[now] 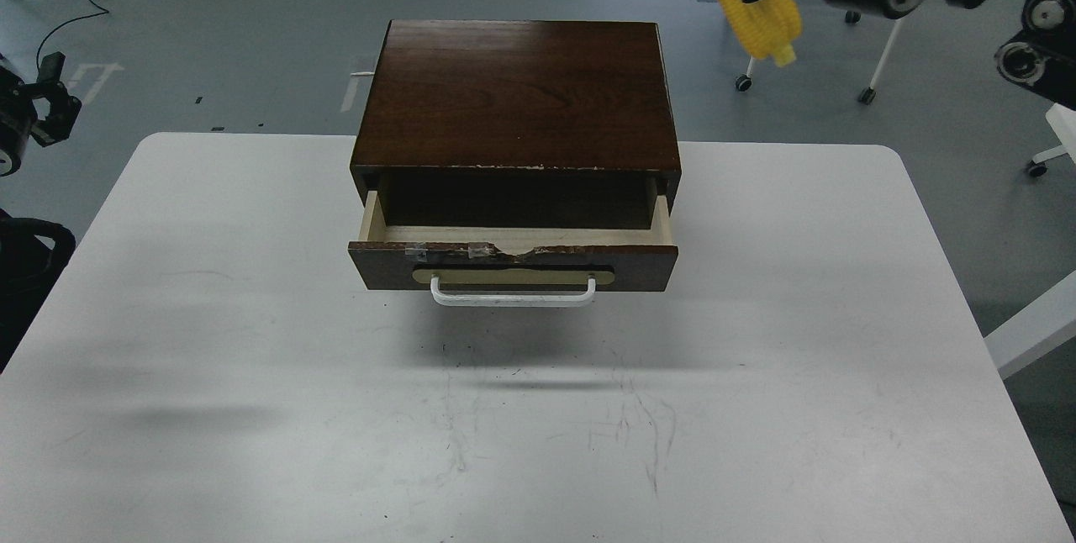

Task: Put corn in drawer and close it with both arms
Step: 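Lift the corn with the right gripper and carry it over the drawer, then lower the corn into the open drawer and open the right gripper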

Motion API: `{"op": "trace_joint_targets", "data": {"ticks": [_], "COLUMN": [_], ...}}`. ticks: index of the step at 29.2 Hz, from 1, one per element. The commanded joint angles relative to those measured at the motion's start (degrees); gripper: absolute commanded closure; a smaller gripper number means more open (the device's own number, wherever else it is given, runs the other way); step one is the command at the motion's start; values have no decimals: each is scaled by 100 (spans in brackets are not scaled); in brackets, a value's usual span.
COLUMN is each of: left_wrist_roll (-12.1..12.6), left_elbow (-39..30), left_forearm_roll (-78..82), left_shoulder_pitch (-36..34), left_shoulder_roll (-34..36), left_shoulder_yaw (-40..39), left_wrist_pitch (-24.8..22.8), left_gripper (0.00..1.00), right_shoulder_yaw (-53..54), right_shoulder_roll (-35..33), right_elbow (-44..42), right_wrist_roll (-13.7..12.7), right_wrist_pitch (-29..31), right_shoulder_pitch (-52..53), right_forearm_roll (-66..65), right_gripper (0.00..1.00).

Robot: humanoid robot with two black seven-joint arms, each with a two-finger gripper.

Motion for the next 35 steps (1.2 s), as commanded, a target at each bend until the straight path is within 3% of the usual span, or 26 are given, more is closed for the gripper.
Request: {"op": "trace_joint_targets", "data": {"ticks": [1, 5, 13, 20, 22, 24, 26, 30, 35], "left_wrist_roll": [0, 0, 0, 0, 0, 0, 144, 934, 998], "left_elbow": [-1, -1, -1, -1, -1, 8, 8, 17, 8], "left_forearm_roll": [-1, -1, -9, -1, -1, -1, 25, 17, 17], "left_shoulder_pitch": [-13, 22, 5, 22, 22, 31, 40, -65, -276], "left_shoulder_roll": [14, 57, 102, 189, 198, 216, 233, 216, 207], "left_shoulder_yaw": [0, -9, -9, -9, -9, -1, 8, -9, -9], "left_wrist_pitch": [0, 0, 0, 0, 0, 0, 0, 0, 0], "left_gripper": [2, 2, 2, 2, 2, 2, 2, 3, 2], "right_shoulder_yaw": [-3, -397, -811, -1330, -1330, -1330, -1330, -1321, -1260], "right_shoulder_roll": [518, 1176, 1819, 1977, 1977, 1960, 1942, 1916, 1863], "right_elbow": [63, 63, 81, 72, 72, 89, 81, 81, 37], "right_wrist_roll": [70, 88, 88, 106, 176, 429, 589, 598, 598], "right_wrist_pitch": [-2, 7, 7, 7, 7, 51, 51, 51, 51], "right_shoulder_pitch": [-15, -6, -59, -155, -164, -147, -138, -129, -129], "right_forearm_roll": [-1194, -1535, -2038, -2038, -2029, -2012, -2012, -1977, -1915], "right_gripper": [100, 100, 99, 70, 48, 25, 20, 16, 12]}}
